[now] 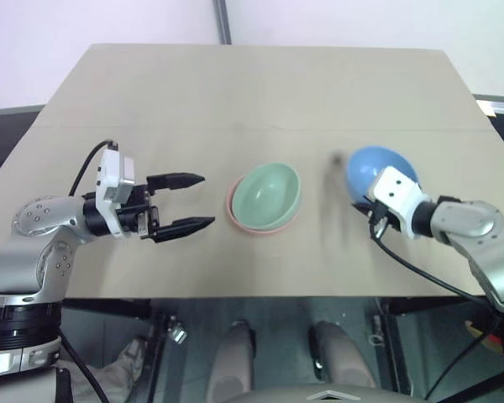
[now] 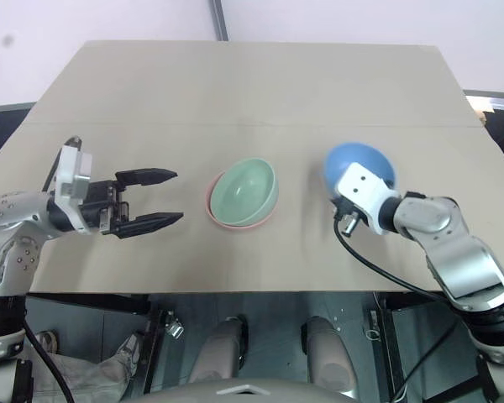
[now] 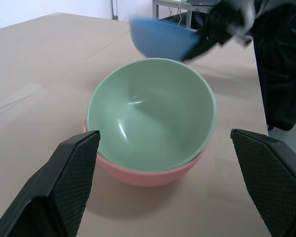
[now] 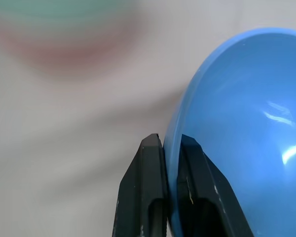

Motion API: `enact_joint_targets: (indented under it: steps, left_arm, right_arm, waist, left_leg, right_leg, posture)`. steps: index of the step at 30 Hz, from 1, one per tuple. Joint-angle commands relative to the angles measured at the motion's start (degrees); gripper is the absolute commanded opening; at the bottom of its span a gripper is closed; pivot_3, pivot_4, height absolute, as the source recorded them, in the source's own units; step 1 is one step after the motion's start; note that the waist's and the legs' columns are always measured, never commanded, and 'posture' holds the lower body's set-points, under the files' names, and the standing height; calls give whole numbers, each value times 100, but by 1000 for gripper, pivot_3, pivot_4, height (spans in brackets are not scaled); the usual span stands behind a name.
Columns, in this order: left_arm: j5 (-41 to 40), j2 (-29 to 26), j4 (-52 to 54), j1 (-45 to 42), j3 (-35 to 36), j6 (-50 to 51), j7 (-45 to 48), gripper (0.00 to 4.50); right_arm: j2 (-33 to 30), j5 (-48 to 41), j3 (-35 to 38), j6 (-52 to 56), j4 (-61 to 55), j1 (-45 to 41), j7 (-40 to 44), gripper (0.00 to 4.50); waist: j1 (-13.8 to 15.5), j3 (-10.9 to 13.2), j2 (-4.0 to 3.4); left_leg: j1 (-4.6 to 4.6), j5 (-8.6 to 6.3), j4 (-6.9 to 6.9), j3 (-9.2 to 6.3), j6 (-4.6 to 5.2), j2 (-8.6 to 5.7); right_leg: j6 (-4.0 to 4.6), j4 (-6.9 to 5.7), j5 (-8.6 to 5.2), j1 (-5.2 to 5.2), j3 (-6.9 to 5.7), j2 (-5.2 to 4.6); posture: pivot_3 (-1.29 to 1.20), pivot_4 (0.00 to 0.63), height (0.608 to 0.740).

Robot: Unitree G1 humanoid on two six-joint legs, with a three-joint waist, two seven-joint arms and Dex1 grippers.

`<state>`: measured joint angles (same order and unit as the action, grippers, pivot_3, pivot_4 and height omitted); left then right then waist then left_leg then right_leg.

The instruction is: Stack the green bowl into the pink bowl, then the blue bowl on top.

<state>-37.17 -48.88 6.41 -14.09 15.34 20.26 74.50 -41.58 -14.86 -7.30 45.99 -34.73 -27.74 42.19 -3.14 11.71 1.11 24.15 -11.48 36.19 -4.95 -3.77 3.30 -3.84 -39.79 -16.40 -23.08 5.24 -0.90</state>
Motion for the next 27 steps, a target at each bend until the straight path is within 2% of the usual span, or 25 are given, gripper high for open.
enact_joint_targets:
  steps: [1, 5, 10, 12, 15, 16, 17, 21, 27]
  left_arm:
    - [20, -62, 57, 88, 190, -135, -38, 4500]
    - [-2, -72, 89, 136, 235, -136, -109, 4500]
    - [-37, -119, 205, 310, 359, -142, -161, 4500]
    - [-88, -142, 303, 393, 445, -99, -206, 4500]
    - [-155, -176, 409, 520, 576, -42, -243, 4500]
    - [-167, -183, 442, 564, 611, -29, -267, 4500]
    - [-183, -185, 491, 625, 655, -9, -296, 4500]
    - [-240, -171, 645, 796, 745, 85, -417, 4500]
    - [-300, -117, 755, 886, 697, 154, -515, 4500]
  right_arm:
    - [367, -439, 64, -205, -431, -624, 97, 21]
    - [872, -615, -379, -401, -273, -1168, 251, 21]
    - [1078, -375, -971, -908, 273, -1265, 504, 21]
    - [1020, -31, -1269, -1413, 709, -1246, 691, 21]
    - [1199, -4, -1312, -1607, 1265, -1302, 773, 21]
    - [1204, 148, -1383, -1847, 1427, -1339, 812, 874]
    - [1233, 209, -1412, -1979, 1500, -1367, 851, 1101]
    - [1344, 196, -1304, -2111, 1392, -1368, 893, 2941]
    - [1266, -178, -909, -1931, 851, -1196, 947, 2941]
  waist:
    - [-14, 0, 0]
    - [4, -1, 1]
    - [12, -1, 1]
    - [0, 0, 1]
    - [-1, -1, 1]
    - [-8, 0, 1]
    - [-13, 0, 0]
    - [-22, 0, 0]
    - [-9, 0, 1]
  left_leg:
    - [1, 0, 0, 0, 0, 0]
    - [3, 0, 0, -2, 0, 0]
    - [5, 0, 0, -1, 0, 0]
    - [3, 0, 0, -1, 0, 0]
    - [2, 0, 1, -1, 0, 0]
    - [2, 0, 1, -1, 0, 0]
    - [2, 0, 1, -1, 0, 0]
    - [3, 0, -1, -1, 0, 0]
    - [4, 0, -3, -2, 0, 0]
  right_leg:
    - [0, -1, 0, 0, -1, 0]
    - [2, 1, 1, 0, -3, -1]
    - [2, 3, 1, 0, -4, -2]
    - [3, 0, 1, -1, -4, -1]
    - [2, 0, 1, -1, -4, -2]
    - [3, 0, 1, -1, -4, -2]
    - [3, -1, 1, -2, -4, -2]
    - [3, -1, 1, -4, -3, -2]
    - [3, -2, 1, -3, -4, -2]
  posture:
    - [0, 150, 740]
    - [0, 150, 740]
    - [0, 150, 740]
    - [0, 150, 740]
    - [0, 150, 740]
    - [0, 150, 740]
    - [0, 150, 740]
    - [0, 150, 740]
    - [0, 150, 740]
